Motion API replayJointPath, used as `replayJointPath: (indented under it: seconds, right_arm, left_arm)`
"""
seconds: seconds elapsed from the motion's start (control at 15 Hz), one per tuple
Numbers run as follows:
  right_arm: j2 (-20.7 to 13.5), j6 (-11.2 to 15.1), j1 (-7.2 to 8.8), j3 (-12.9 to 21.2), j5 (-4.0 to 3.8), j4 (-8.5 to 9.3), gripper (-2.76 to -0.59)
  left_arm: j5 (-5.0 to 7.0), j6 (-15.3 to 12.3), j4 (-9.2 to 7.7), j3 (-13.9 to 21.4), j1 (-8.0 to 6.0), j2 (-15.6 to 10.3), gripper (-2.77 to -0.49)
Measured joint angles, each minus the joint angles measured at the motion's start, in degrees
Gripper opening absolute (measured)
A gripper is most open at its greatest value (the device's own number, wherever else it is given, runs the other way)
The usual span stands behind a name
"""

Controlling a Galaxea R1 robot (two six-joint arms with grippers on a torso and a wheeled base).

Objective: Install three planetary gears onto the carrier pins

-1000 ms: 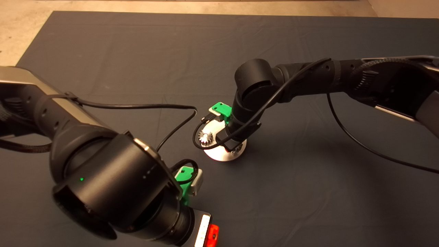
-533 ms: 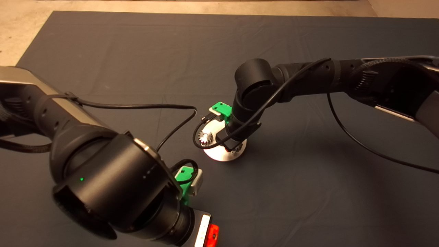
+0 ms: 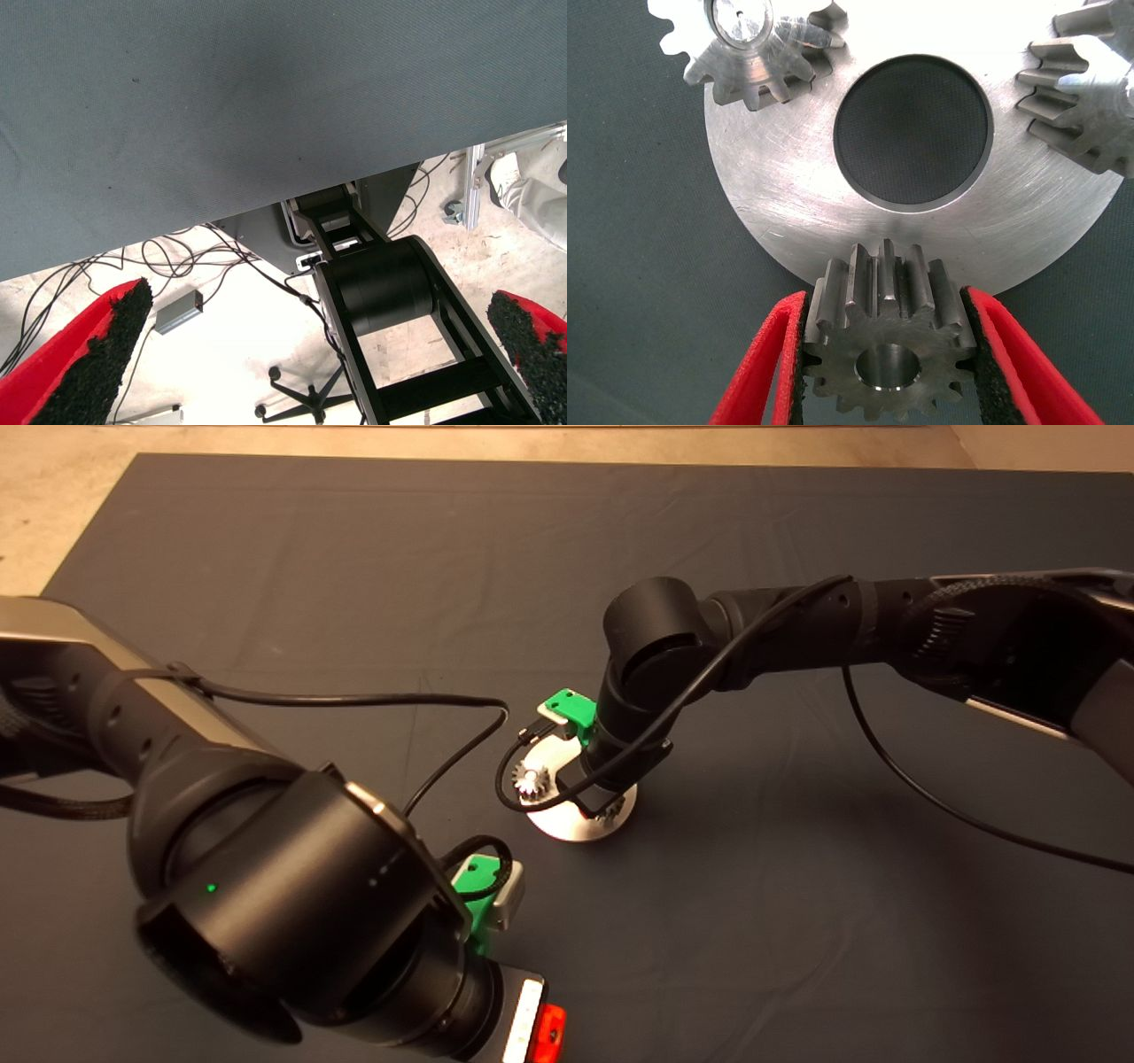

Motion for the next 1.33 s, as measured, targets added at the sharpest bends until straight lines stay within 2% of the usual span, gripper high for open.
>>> replayJointPath:
  seconds: [0.73,1.33]
  right_arm:
    - [0.1,0.2,0.0,0.1,0.02,0.07,-2.36]
    - [0.1,0.6,0.0,0.2,0.02,1.9,-2.37]
  left_arm:
    - [0.0,0.0,0.0,0.0,-0.02,0.0,-0.51]
    - [0.0,0.0,0.0,0.0,0.0,0.0,-0.51]
